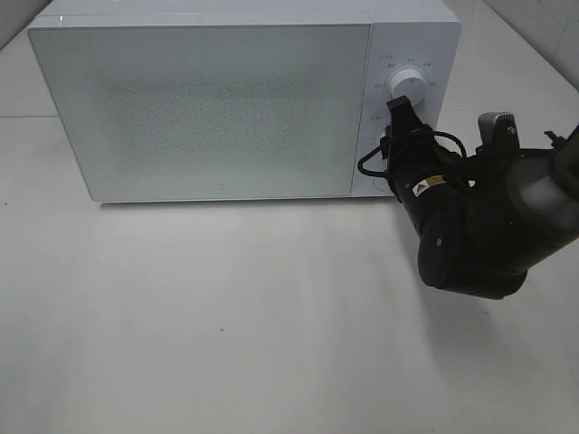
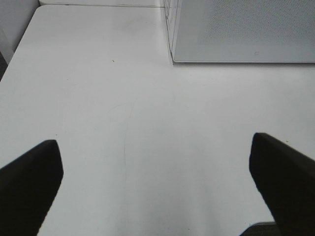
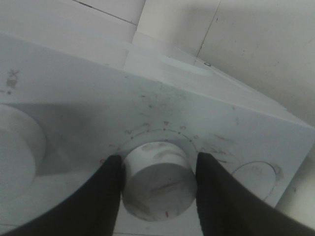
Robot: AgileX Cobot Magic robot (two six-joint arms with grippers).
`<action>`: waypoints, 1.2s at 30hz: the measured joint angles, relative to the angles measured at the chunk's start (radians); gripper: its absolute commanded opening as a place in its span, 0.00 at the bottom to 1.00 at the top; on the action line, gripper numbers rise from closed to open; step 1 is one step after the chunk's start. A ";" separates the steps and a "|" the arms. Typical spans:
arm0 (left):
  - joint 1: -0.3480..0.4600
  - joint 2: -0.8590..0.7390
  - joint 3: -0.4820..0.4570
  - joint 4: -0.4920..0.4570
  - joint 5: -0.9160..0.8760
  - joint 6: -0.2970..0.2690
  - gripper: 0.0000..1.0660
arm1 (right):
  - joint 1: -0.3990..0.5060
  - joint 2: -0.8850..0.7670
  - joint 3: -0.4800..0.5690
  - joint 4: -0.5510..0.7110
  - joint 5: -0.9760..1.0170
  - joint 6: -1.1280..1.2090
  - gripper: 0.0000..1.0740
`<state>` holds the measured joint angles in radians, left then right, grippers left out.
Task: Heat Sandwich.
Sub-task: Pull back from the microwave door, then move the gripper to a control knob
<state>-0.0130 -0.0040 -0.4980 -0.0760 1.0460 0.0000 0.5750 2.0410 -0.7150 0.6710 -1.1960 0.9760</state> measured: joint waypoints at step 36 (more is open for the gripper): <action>0.000 0.000 0.000 0.000 0.000 0.000 0.92 | -0.001 0.000 0.000 0.017 0.007 0.505 0.12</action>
<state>-0.0130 -0.0040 -0.4980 -0.0760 1.0460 0.0000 0.5740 2.0410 -0.7150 0.6880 -1.1890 1.4810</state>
